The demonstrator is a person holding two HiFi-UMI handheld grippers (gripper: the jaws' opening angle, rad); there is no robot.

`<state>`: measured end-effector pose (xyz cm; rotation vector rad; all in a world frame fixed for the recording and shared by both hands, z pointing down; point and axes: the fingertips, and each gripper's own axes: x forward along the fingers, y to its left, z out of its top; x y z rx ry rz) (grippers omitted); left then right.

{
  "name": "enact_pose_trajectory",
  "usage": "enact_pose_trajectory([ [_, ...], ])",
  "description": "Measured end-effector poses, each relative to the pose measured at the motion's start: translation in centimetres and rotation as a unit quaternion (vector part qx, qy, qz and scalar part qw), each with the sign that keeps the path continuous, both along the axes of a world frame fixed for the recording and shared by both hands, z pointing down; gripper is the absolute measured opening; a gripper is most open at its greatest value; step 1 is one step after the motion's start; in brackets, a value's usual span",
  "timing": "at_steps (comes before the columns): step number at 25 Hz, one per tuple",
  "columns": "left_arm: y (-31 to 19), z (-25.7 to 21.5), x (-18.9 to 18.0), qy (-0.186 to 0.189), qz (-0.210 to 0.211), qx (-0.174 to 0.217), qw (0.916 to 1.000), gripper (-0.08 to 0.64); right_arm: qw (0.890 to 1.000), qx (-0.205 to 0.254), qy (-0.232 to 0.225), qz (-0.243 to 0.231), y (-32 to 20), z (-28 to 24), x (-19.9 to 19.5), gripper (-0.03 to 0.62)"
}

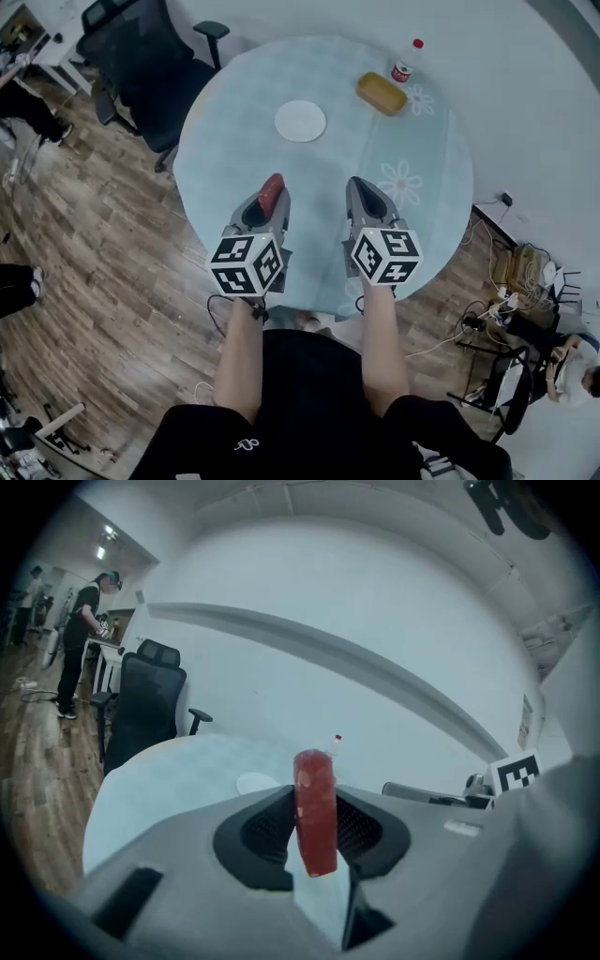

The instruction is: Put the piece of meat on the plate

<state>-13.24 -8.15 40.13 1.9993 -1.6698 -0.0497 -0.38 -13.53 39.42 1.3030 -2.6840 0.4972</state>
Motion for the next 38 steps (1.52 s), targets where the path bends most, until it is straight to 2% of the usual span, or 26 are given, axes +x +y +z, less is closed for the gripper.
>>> enact_pose_trajectory([
  [3,-2.9,1.7,-2.8,0.009,0.003,-0.015,0.9998,0.089,1.000,-0.014,0.017,-0.005,-1.7,1.3,-2.9,0.009],
  [6,-4.9,3.5,-7.1,0.026,-0.014,-0.032,0.9991,0.089,0.999,-0.025,0.032,-0.017,-1.8,2.8,-6.3,0.009],
  [9,-6.0,5.9,-9.1,0.041,-0.022,-0.064,0.9968,0.089,0.997,-0.056,0.055,-0.022,-1.4,5.4,-7.2,0.009],
  [15,-9.2,8.9,-6.0,0.056,0.022,-0.096,0.9936,0.089,0.995,-0.082,0.057,0.015,-4.3,7.3,-4.6,0.009],
  [21,-11.6,10.6,-2.0,0.078,0.099,-0.101,0.9869,0.089,0.994,-0.091,0.050,0.032,-5.8,7.8,-2.1,0.009],
  [24,-14.0,12.5,-2.4,0.063,0.127,-0.124,0.9822,0.089,0.993,-0.099,0.048,0.049,-6.1,8.2,0.1,0.009],
  [26,-16.3,13.2,-3.0,0.063,0.132,-0.130,0.9806,0.089,0.991,-0.107,0.048,0.061,-6.3,8.7,1.3,0.009],
  [29,-19.8,14.0,-2.4,0.120,0.136,-0.131,0.9747,0.089,0.990,-0.115,0.048,0.069,-6.4,9.3,2.1,0.009],
  [31,-21.7,15.5,-1.7,0.140,0.131,-0.145,0.9706,0.089,0.990,-0.116,0.050,0.068,-6.5,9.4,2.5,0.009],
  [38,-28.0,18.6,-0.9,0.113,0.116,-0.183,0.9697,0.089,0.988,-0.124,0.051,0.074,-7.9,9.7,4.1,0.009],
])
